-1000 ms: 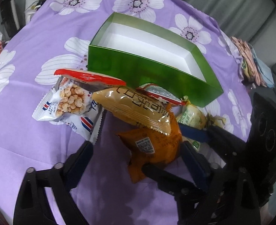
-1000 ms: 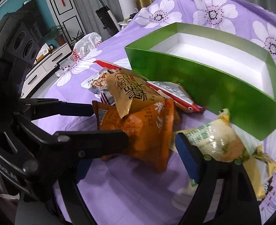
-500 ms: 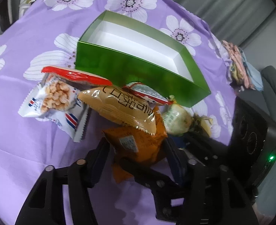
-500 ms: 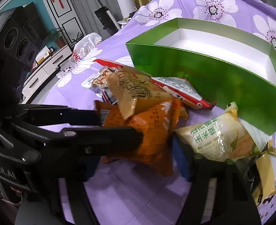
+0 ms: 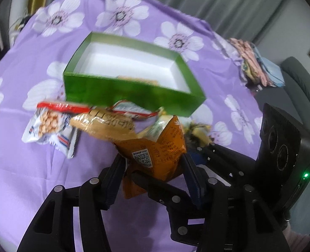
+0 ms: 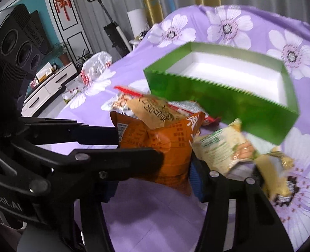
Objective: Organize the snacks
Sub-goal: 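Grasp the orange snack bag with the right tool, then carry the orange bag over the green box and release it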
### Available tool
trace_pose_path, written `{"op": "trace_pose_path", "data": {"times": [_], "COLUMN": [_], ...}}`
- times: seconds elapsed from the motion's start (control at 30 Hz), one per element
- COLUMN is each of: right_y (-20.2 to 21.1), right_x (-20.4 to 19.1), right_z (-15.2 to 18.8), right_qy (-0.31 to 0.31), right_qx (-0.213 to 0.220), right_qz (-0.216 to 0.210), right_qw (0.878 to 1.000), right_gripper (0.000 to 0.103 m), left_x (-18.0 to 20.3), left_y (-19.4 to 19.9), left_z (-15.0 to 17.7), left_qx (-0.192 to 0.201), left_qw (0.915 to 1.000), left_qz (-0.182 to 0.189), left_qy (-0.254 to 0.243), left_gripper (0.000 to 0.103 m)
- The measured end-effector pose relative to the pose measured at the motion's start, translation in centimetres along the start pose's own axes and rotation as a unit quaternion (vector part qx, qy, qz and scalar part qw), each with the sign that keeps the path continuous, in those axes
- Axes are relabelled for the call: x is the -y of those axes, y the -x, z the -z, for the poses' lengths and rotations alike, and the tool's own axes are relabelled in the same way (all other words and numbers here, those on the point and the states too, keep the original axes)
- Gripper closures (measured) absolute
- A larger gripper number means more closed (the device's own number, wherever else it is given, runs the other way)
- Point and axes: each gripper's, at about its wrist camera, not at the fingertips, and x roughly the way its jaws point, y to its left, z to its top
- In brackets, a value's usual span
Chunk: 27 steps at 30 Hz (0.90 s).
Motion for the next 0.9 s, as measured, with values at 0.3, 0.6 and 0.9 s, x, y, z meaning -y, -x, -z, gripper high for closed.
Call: {"op": "trace_pose_path", "data": {"times": [0.3,0.6,0.9], "right_y": [2.9,2.9,0.3], "right_x": [1.1,3.3,6.5], "right_z": [-2.3,-5.6,-8.8], "right_qy": [0.002,0.006,-0.004], "right_qx": [0.049,0.071,0.068], "right_qz": [0.031,0.048,0.063], "right_qw": [0.998,0.996,0.996], "right_gripper": [0.046,0.046,0.046], "left_x": [2.7,3.5,2.2], "left_y": [1.2,0.8,-1.9], "left_z": [-2.7,-6.6,-11.0], "left_qx": [0.034,0.047,0.042], "left_qw": [0.9983,0.9965,0.9968], "left_qz": [0.017,0.027,0.035], "left_qy": [-0.044,-0.064,-0.058], "left_gripper": [0.047,0.047,0.047]}}
